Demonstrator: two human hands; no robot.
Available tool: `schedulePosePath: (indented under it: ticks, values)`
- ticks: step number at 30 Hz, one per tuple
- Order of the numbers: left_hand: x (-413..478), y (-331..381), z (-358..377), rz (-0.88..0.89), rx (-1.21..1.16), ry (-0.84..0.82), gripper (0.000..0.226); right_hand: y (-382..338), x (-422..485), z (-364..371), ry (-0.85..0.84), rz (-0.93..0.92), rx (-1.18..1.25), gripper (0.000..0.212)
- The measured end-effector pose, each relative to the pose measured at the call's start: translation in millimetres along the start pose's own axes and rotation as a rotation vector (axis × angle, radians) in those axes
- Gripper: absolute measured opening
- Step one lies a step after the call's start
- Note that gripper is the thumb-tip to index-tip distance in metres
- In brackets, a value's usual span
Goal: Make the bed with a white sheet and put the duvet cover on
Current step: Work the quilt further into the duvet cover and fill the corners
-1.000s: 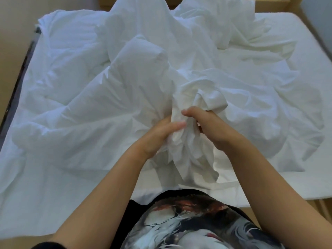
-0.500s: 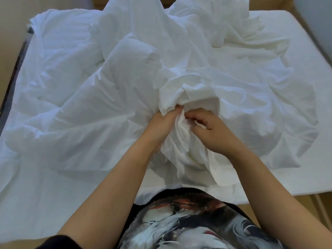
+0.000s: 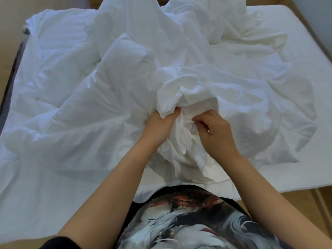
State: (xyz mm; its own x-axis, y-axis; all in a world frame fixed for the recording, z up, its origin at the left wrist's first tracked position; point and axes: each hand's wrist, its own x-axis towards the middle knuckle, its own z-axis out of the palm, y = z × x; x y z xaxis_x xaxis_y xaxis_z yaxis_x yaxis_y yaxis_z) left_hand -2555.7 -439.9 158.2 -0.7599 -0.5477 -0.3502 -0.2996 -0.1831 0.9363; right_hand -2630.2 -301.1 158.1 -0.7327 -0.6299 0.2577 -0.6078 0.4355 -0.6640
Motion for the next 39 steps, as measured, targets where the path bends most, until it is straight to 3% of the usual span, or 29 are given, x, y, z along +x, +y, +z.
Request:
schedulePosePath:
  ticks: [4, 7, 9, 11, 13, 16, 20, 23, 27, 32, 36, 39]
  values:
    - [2.3, -5.1, -1.5, 0.037, 0.025, 0.011, 0.012, 12.0, -7.9, 2.2, 0.156, 0.273, 0.029, 0.018]
    - [2.2, -5.8, 0.9, 0.030, 0.004, 0.006, 0.019, 5.4, -14.4, 9.8, 0.124, 0.356, 0.246, 0.022]
    - [1.3, -4.1, 3.7, 0.029, 0.019, 0.000, 0.021, 2.0, -19.4, 16.9, 0.020, 0.330, 0.304, 0.026]
    - [0.9, -5.7, 3.9, 0.038, 0.036, -0.021, 0.010, 5.2, -21.6, 20.9, -0.074, 0.237, 0.178, 0.011]
    - [-1.6, -5.6, -0.8, 0.043, 0.045, -0.065, 0.013, 12.0, -16.8, 18.5, -0.006, 0.193, 0.096, 0.008]
    - [-1.7, -8.9, -8.5, 0.071, 0.144, -0.149, 0.040, 19.4, -2.7, 9.1, 0.159, 0.245, 0.130, 0.011]
    - [6.2, -9.0, -9.8, 0.018, 0.068, -0.038, 0.036, 23.3, -2.9, 9.0, 0.132, 0.203, 0.152, 0.017]
    - [7.2, -6.8, -8.4, -0.045, -0.116, -0.116, 0.019, 23.3, -12.2, 11.1, 0.136, 0.234, 0.206, 0.026]
    - [8.2, -4.3, -6.1, -0.030, -0.099, -0.126, 0.014, 20.2, -9.0, 12.1, 0.088, 0.292, 0.203, 0.026]
    - [5.9, -2.9, -10.4, 0.013, -0.013, -0.240, 0.037, 12.6, 0.3, 17.8, 0.041, 0.386, 0.264, 0.014]
    - [6.8, -2.7, -5.9, 0.059, 0.082, -0.147, 0.029, 6.5, -4.4, 26.1, 0.124, 0.498, 0.315, 0.026]
    - [7.1, -3.3, -3.1, 0.023, 0.018, -0.123, 0.019, 2.8, -10.4, 30.0, -0.038, 0.497, 0.391, 0.020]
